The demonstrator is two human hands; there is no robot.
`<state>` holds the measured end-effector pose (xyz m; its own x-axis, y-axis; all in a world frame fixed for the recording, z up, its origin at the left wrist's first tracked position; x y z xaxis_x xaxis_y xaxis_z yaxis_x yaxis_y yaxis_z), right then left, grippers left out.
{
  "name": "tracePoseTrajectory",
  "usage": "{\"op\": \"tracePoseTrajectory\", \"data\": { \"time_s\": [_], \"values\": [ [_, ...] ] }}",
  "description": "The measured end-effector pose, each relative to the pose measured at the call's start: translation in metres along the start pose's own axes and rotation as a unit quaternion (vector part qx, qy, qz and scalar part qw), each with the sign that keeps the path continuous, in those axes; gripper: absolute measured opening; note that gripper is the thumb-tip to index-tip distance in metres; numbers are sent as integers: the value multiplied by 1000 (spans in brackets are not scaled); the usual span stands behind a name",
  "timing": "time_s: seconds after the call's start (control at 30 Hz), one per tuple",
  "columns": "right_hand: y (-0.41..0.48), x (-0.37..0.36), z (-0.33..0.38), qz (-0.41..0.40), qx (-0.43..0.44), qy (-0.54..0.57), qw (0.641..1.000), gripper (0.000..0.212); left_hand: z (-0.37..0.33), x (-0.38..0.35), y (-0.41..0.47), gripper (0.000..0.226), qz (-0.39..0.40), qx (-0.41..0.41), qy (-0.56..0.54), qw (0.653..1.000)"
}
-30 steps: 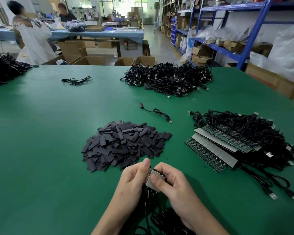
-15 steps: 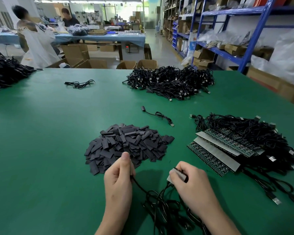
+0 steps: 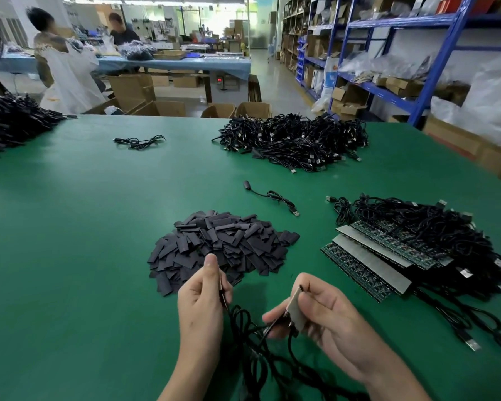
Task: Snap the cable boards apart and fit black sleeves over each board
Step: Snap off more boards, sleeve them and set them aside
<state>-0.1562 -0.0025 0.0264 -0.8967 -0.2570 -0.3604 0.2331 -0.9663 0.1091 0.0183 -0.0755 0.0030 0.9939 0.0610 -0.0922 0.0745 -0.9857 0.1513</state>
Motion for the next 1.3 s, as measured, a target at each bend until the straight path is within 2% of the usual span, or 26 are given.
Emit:
{"op": "tracePoseTrajectory", "data": {
  "time_s": [0.1, 0.17, 0.27, 0.37, 0.47, 0.57, 0.67, 0.77, 0.83, 0.9, 0.97, 1.03, 1.1, 1.13, 1.2, 1.3],
  "values": [
    [-1, -10, -4, 67, -22, 81, 994, 10, 2, -6, -2, 62, 43, 23, -6, 999],
    [-1, -13, -5, 70, -8, 112, 991, 8, 3, -10, -4, 61, 74, 37, -7, 997],
    [1, -7, -3, 14, 28, 123, 992, 9, -3, -9, -6, 61, 62, -19, 5, 998],
    [1, 4, -1, -59, 54, 160, 984, 24, -10, 0, -3, 56, 0, -95, 21, 995],
    [3, 12, 0, -127, 84, 150, 977, 24, -13, 5, -4, 55, -24, -112, 31, 993],
    [3, 20, 2, -197, 108, 126, 966, 9, -11, 1, -3, 58, 7, -31, -35, 999],
    [-3, 30, 4, -267, 105, 103, 952, 26, -7, -2, 0, 57, 54, 92, -159, 981],
    [-8, 35, 7, -314, 80, 13, 946, 29, -2, 0, 5, 50, 82, 158, -281, 943],
    [-9, 41, 6, -336, 46, -81, 937, 29, -1, 0, 5, 50, 95, 166, -293, 937],
    [-7, 41, 0, -323, -9, -182, 929, 32, -2, -3, 3, 53, 106, 145, -231, 956],
    [-3, 35, -6, -291, -43, -278, 915, 24, -5, -9, -1, 58, 115, 90, -126, 981],
    [-2, 32, -9, -290, -27, -405, 867, 4, -6, -15, -5, 58, 129, 33, -55, 990],
    [-2, 27, -4, -297, 36, -534, 791, 9, -7, -19, -10, 57, 146, -23, 2, 989],
    [-2, 23, 2, -290, 78, -561, 772, 8, -8, -20, -11, 55, 151, -44, 23, 987],
    [-1, 14, 6, -238, 126, -571, 775, 17, -9, -23, -13, 52, 155, -58, 40, 985],
    [3, -1, -5, -125, 112, -539, 825, 29, -8, -27, -14, 47, 160, -48, 27, 986]
  ]
}}
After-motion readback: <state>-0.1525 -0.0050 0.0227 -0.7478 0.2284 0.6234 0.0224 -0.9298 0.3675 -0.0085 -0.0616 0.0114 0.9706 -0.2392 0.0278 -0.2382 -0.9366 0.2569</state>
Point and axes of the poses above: each hand's wrist, its own y-axis towards the middle knuckle, its own x-axis out of the back of the hand, z = x × y, the point moved 4 cm from there along y, towards the middle knuckle, and after that the axes turned 2 degrees about x, right-handed, at the moved point
